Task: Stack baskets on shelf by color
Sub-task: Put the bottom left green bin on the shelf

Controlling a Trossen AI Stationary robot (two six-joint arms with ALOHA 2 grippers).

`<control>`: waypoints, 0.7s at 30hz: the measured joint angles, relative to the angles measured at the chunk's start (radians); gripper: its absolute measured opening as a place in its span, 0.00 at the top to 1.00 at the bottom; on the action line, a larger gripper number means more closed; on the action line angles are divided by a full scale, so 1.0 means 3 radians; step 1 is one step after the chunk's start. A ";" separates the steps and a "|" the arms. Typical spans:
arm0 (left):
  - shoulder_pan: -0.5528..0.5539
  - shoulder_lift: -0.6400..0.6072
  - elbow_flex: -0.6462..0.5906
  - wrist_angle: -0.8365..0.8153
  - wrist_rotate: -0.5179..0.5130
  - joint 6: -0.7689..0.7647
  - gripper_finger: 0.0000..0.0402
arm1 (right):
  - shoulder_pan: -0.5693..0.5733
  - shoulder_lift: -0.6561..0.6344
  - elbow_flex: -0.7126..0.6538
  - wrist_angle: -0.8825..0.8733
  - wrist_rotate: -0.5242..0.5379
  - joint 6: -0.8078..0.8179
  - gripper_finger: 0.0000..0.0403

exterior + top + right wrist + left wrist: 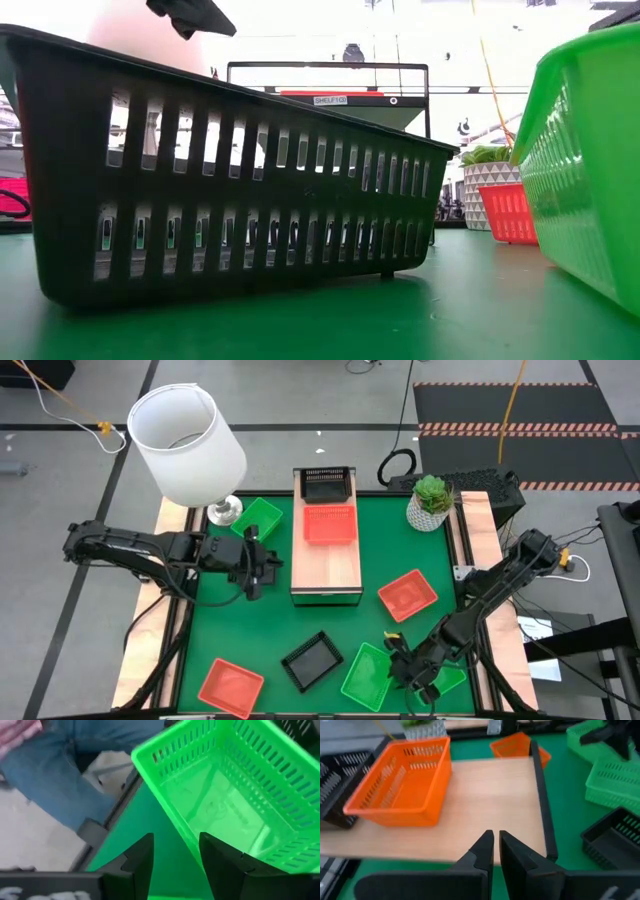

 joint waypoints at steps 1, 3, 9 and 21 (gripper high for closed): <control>0.0000 -0.0002 0.0000 0.0009 0.0000 0.0019 0.92 | 0.0000 0.0002 0.0000 -0.0029 0.0000 -0.0069 0.63; 0.0000 0.0002 0.0000 0.0013 0.0001 0.0050 0.92 | -0.0005 0.0004 0.0000 -0.0045 0.0005 -0.0199 0.65; 0.0000 0.0001 0.0000 0.0068 0.0000 0.0097 0.92 | -0.0063 0.0007 0.0000 -0.0068 0.0078 -0.0531 0.69; 0.0000 0.0001 0.0000 0.0059 0.0001 0.0108 0.92 | -0.0099 0.0007 0.0000 -0.0171 0.0078 -0.0760 0.78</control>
